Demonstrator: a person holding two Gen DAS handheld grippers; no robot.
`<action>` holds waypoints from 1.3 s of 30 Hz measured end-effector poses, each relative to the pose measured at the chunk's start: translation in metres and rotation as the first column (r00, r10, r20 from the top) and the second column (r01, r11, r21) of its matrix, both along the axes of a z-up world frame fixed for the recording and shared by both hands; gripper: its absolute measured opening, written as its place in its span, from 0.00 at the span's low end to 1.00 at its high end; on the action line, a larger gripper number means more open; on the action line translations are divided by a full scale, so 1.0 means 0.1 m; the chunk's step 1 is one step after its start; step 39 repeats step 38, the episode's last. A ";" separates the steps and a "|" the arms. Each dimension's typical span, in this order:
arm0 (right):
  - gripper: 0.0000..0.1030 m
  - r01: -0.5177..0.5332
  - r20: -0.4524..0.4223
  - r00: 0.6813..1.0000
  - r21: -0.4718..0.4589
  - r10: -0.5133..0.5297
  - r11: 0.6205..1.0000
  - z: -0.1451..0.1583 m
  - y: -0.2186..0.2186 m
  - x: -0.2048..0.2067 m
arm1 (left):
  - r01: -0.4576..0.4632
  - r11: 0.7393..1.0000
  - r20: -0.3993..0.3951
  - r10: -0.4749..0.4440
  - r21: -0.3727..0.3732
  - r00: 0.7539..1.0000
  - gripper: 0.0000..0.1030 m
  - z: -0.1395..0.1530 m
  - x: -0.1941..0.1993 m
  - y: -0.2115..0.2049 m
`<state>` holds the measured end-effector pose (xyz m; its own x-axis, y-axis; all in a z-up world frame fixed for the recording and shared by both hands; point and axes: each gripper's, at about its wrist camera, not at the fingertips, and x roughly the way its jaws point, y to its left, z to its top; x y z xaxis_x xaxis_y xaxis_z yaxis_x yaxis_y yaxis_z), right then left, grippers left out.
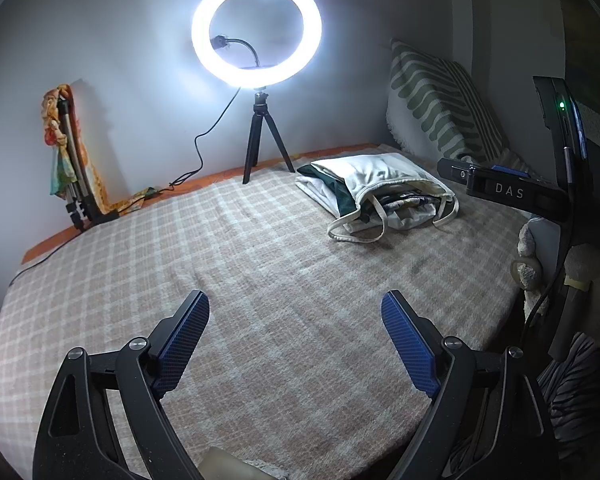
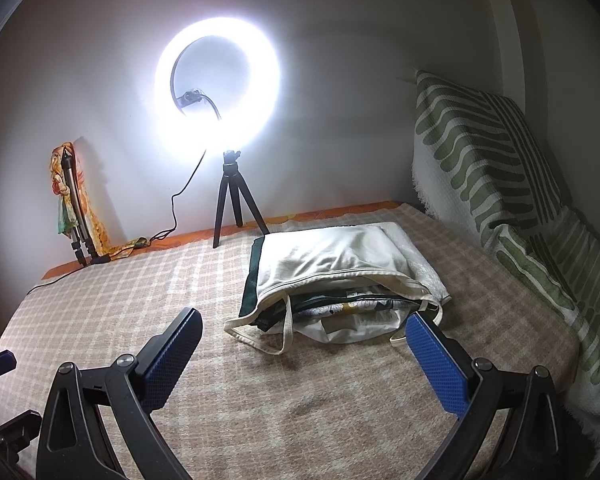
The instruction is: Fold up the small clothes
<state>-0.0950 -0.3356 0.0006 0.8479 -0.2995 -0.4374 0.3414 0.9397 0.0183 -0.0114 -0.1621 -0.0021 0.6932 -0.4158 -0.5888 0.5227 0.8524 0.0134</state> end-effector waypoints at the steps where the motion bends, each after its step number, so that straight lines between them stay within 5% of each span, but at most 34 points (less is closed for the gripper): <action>1: 1.00 0.000 0.000 1.000 0.000 0.000 1.000 0.00 0.00 0.00 | 0.001 1.000 0.000 -0.001 0.000 1.000 0.86 0.00 0.00 0.00; 39: 1.00 -0.010 -0.015 1.000 0.001 0.010 1.000 -0.04 0.06 0.03 | 0.007 1.000 0.021 -0.007 0.006 1.000 0.86 0.03 0.01 0.08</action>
